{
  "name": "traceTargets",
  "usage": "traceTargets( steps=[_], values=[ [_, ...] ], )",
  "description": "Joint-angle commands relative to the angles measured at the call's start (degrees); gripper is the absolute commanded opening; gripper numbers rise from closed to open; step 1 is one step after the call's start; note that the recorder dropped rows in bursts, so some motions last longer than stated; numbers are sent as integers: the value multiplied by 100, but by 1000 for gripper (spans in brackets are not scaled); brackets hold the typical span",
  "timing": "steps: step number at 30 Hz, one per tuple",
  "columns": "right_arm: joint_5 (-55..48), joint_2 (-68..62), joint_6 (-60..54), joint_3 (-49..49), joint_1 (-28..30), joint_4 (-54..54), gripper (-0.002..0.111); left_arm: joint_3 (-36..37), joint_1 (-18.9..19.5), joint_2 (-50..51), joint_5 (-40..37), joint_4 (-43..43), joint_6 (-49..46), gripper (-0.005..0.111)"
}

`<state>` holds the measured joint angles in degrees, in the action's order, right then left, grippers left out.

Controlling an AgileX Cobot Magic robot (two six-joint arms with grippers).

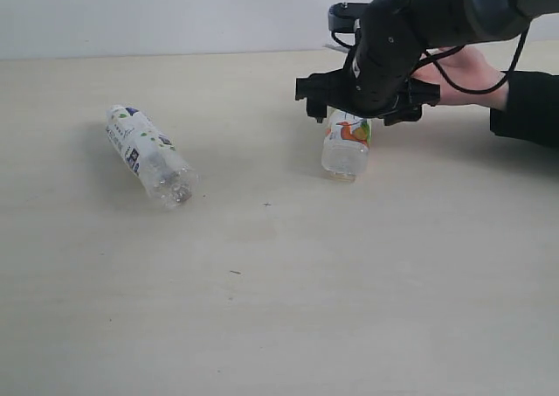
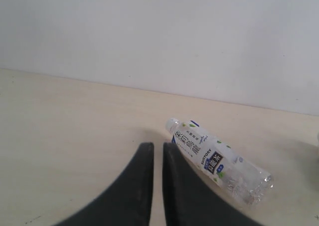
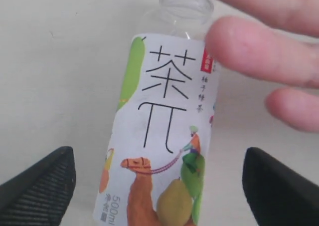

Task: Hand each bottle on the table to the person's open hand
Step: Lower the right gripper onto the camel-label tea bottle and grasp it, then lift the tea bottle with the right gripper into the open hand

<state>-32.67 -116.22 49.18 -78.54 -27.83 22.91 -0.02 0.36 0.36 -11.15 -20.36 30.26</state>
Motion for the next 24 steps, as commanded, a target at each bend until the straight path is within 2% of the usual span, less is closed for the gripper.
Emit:
traceTargets(
  steps=[1, 14, 17, 24],
  values=[
    [246, -123, 153, -40, -17, 147, 86, 2, -40, -36, 4, 1, -5, 10],
    [490, -526, 342, -40, -17, 305, 83, 2, -40, -36, 4, 1, -5, 10],
    [501, -554, 351, -40, -17, 305, 73, 2, -40, -36, 4, 1, -5, 10],
    [504, -554, 336, -40, -17, 268, 41, 2, -40, -36, 4, 1, -5, 10]
  ],
)
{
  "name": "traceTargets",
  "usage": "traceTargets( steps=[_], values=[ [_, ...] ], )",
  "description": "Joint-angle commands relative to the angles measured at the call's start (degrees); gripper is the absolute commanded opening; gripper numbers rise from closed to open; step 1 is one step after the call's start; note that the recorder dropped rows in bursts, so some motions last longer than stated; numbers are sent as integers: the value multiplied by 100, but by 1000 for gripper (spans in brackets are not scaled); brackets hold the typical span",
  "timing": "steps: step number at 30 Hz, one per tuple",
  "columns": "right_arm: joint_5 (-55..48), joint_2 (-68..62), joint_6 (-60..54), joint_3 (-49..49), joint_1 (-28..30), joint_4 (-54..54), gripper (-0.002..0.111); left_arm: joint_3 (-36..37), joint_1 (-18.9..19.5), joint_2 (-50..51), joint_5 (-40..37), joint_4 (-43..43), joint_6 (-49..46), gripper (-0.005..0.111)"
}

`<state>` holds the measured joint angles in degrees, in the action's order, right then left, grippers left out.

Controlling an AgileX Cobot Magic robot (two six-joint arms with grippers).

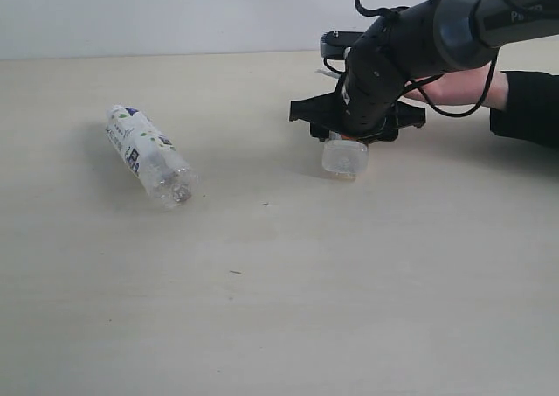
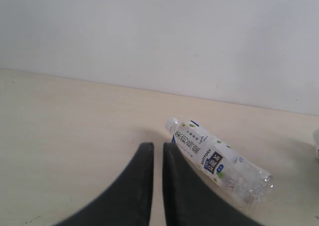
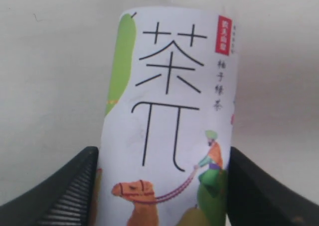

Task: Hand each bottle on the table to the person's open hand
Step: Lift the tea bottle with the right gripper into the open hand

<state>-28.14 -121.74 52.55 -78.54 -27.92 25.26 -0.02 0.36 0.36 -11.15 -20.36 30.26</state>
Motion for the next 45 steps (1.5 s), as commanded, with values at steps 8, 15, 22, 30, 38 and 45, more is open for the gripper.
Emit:
traceTargets(
  steps=[8, 15, 22, 30, 38, 45],
  values=[
    [-36, 11, -64, -40, -9, 24, 0, 2, -40, -36, 4, 1, -5, 10],
    [-43, 310, -290, -40, -246, 15, 0, 2, -40, -36, 4, 1, -5, 10],
    [-65, 991, -1184, -40, -444, -789, 0, 2, -40, -36, 4, 1, -5, 10],
    [-589, 1890, -2503, -40, -444, -1779, 0, 2, -40, -36, 4, 1, -5, 10],
    [-1663, 2837, -2889, -40, -417, -1427, 0, 2, -40, -36, 4, 1, -5, 10],
    [-2074, 3314, -3110, 505, 211, -1280, 0, 2, -40, -36, 4, 1, -5, 10]
  ],
)
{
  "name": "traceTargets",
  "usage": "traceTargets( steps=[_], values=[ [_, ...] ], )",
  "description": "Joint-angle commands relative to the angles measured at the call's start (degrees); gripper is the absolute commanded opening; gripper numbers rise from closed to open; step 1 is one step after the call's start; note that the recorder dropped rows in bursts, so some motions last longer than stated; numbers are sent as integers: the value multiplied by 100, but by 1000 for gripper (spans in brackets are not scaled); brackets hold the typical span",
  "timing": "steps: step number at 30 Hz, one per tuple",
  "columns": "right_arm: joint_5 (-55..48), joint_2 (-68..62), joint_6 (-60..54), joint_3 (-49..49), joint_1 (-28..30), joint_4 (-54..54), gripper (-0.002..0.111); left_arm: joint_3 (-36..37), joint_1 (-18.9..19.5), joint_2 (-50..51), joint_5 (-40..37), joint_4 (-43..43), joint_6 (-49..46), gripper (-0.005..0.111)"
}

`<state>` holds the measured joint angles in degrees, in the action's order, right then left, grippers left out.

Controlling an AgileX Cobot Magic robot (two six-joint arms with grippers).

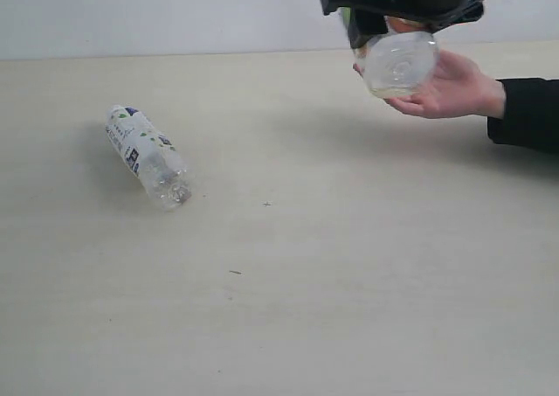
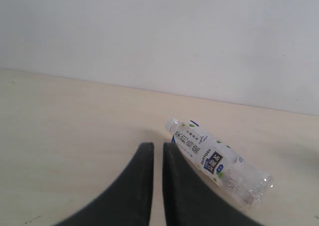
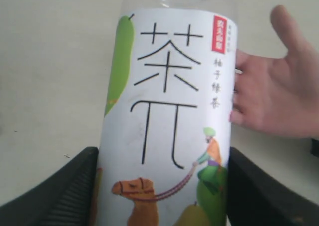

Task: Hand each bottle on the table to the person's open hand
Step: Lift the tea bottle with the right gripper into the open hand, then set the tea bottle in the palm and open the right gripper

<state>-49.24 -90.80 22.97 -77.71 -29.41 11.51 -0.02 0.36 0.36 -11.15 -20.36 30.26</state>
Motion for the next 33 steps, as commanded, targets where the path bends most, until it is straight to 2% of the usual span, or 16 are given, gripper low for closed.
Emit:
traceTargets(
  steps=[1, 9, 21, 33],
  values=[
    [138, 250, -152, 553, 455, 95, 0, 2, -40, -36, 4, 1, -5, 10],
    [1347, -37, -243, 1423, 1203, 134, 0, 2, -40, -36, 4, 1, -5, 10],
    [2420, -1031, -179, 1423, 1203, 398, 0, 2, -40, -36, 4, 1, -5, 10],
    [2499, -1333, 16, 1279, 1203, 563, 0, 2, -40, -36, 4, 1, -5, 10]
  ],
)
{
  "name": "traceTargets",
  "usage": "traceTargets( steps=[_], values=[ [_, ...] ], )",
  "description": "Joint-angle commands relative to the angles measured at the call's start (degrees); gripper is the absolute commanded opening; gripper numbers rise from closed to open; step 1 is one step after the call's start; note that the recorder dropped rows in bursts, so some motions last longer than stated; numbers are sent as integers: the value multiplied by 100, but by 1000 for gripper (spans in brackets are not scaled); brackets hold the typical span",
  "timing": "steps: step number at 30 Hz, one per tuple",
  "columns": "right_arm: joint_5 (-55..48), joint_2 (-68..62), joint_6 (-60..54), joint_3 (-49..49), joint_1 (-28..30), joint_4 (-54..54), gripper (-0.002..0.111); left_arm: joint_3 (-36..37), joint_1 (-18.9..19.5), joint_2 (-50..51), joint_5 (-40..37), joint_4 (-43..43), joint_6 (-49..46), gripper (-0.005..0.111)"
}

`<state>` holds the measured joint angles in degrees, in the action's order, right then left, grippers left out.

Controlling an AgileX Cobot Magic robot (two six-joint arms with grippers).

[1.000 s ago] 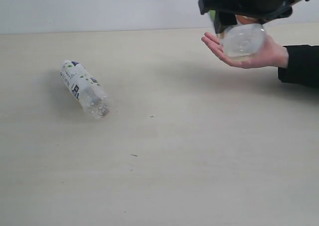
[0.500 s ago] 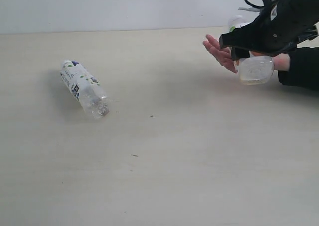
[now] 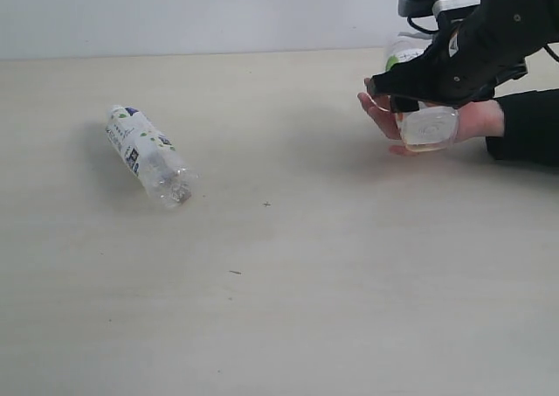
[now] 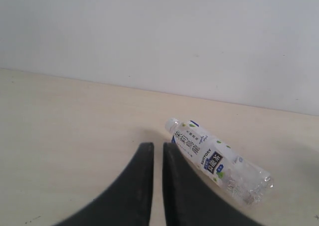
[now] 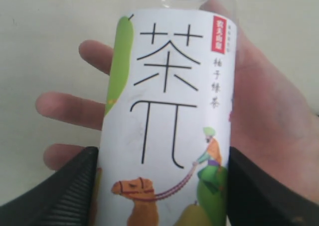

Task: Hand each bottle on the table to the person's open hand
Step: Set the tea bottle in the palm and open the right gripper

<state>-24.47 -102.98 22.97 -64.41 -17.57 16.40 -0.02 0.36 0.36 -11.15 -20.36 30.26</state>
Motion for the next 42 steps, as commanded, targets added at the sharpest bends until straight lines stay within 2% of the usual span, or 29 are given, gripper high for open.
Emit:
traceTargets(
  steps=[1, 8, 11, 20, 26, 34, 39, 42],
  values=[
    [35, -125, 17, -52, 18, 74, 0, 2, -40, -36, 4, 1, -5, 10],
    [-2, -125, 17, -52, 18, 74, 0, 2, -40, -36, 4, 1, -5, 10],
    [-2, -125, 17, -52, 18, 74, 8, 2, -40, -36, 4, 1, -5, 10],
    [-2, -125, 17, -52, 18, 64, 58, 2, -40, -36, 4, 1, -5, 10],
    [-16, -125, 17, -52, 18, 64, 80, 2, -40, -36, 4, 1, -5, 10],
    [52, -125, 17, -52, 18, 64, 97, 2, -40, -36, 4, 1, -5, 10],
    [-162, 27, 17, -116, 18, 64, 98, 2, -40, -36, 4, 1, -5, 10],
    [-985, 411, -98, -412, 18, 53, 96, 2, -40, -36, 4, 1, -5, 10]
  ],
)
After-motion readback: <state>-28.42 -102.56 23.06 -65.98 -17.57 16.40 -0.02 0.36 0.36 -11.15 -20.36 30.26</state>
